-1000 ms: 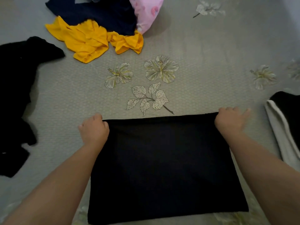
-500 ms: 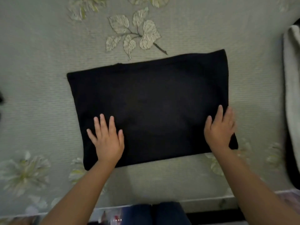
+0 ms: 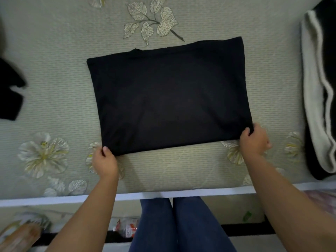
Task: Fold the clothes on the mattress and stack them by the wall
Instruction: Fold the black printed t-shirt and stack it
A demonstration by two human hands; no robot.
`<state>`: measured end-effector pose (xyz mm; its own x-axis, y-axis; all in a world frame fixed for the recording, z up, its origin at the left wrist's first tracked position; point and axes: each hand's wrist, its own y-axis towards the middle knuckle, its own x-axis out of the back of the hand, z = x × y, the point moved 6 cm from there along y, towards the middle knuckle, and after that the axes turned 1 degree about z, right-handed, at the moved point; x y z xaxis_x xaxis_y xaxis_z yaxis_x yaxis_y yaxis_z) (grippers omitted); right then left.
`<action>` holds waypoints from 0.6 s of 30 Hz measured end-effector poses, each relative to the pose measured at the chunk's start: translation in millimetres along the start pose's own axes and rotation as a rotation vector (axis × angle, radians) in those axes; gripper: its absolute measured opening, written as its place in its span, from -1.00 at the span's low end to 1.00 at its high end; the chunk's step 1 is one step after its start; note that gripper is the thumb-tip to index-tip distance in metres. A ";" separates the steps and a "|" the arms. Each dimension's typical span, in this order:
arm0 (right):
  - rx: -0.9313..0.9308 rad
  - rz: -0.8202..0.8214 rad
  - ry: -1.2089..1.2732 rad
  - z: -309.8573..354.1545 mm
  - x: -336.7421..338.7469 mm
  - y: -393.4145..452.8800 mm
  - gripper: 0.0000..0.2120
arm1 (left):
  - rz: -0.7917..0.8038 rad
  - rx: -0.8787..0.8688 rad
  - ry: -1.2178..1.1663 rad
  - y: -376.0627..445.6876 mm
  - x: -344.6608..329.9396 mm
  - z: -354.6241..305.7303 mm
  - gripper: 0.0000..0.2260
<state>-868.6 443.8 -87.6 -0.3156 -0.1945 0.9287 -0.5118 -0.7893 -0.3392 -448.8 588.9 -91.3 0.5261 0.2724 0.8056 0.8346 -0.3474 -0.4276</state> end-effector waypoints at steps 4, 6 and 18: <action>0.000 0.017 -0.021 -2.2 4.6 -2.7 -0.74 | 0.014 0.054 -0.230 6.4 9.5 3.0 -0.82; -0.002 0.007 -0.056 -4.4 8.9 1.3 -0.74 | 0.033 0.040 -0.220 8.8 13.0 6.4 -0.89; 0.074 0.043 -0.200 4.0 12.0 10.1 -0.65 | 0.059 -0.153 0.387 -2.1 10.7 3.2 -0.67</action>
<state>-874.4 431.2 -79.3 -0.1672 -0.3345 0.9274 -0.4392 -0.8169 -0.3739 -444.4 595.4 -83.1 0.4474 -0.0988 0.8888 0.7558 -0.4895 -0.4349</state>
